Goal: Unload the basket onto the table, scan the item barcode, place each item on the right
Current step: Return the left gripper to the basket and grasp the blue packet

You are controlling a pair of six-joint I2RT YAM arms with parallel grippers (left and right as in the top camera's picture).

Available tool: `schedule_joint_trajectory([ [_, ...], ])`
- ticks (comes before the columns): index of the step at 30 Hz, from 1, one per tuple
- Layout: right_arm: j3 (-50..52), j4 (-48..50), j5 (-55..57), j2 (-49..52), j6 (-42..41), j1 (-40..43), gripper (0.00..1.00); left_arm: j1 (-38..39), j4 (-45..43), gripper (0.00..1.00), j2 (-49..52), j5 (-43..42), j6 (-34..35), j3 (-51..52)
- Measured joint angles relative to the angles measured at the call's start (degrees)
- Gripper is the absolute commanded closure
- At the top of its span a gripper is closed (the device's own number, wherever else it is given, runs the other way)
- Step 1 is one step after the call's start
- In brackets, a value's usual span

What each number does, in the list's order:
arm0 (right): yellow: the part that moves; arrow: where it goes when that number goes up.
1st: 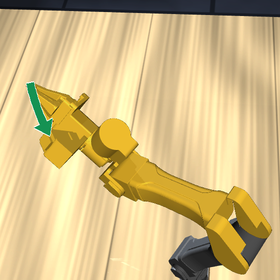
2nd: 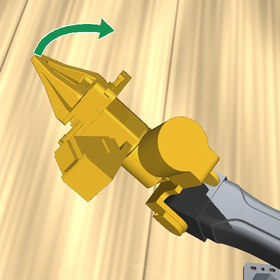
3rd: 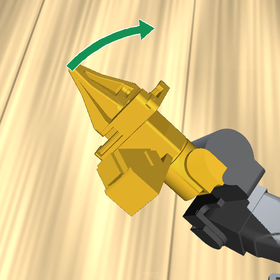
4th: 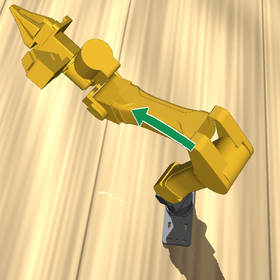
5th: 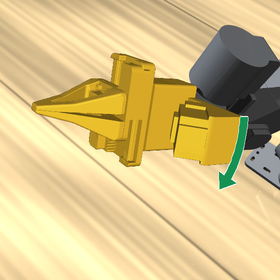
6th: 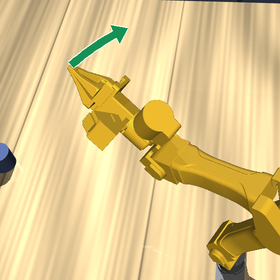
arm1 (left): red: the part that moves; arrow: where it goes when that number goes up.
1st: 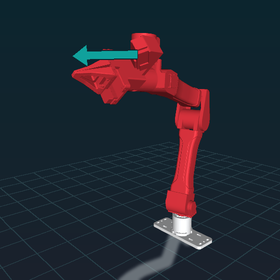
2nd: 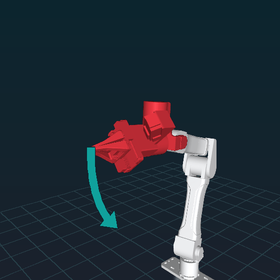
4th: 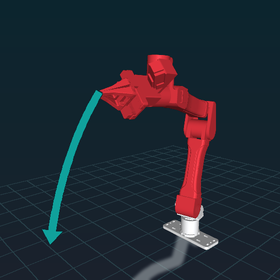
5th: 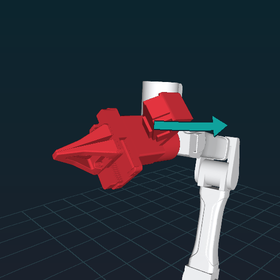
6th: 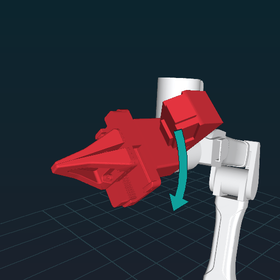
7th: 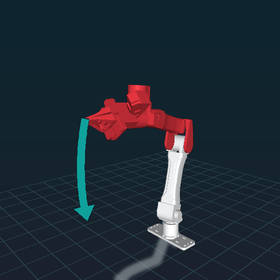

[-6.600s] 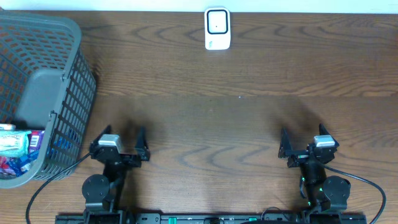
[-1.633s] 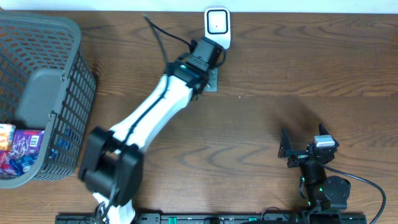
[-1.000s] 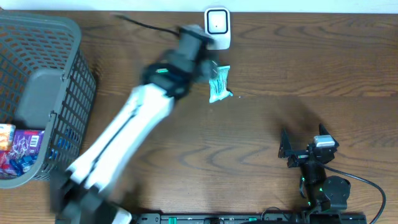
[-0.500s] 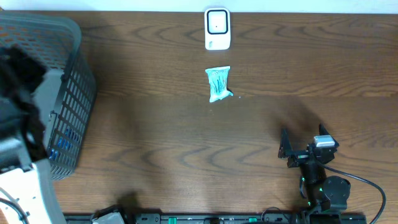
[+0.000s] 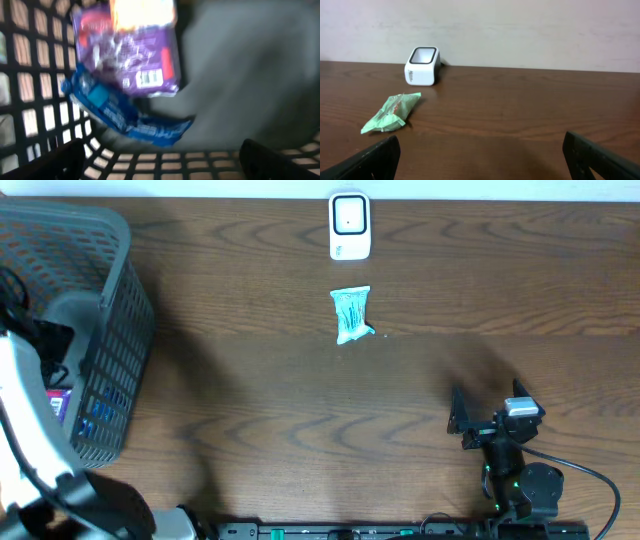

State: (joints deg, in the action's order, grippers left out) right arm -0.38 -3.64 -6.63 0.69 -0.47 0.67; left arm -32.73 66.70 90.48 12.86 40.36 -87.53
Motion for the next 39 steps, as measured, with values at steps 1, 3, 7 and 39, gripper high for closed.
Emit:
schedule_joint_trajectory([
  [1,0.00,0.02,-0.02,0.00,0.00,0.00,0.01,-0.02,1.38,0.01,1.53,-0.28,0.85,0.00],
  [3,0.00,0.00,0.00,0.00,0.00,0.00,0.01,-0.02,3.21,0.02,3.78,-0.52,2.93,0.09],
  [7,0.00,0.00,0.00,0.00,0.00,0.00,0.01,-0.02,6.16,0.02,7.61,-0.57,10.14,1.14],
  [39,0.00,0.00,-0.02,0.00,0.00,0.00,0.01,-0.07,-10.60,0.92,11.74,2.91,19.56,16.76],
])
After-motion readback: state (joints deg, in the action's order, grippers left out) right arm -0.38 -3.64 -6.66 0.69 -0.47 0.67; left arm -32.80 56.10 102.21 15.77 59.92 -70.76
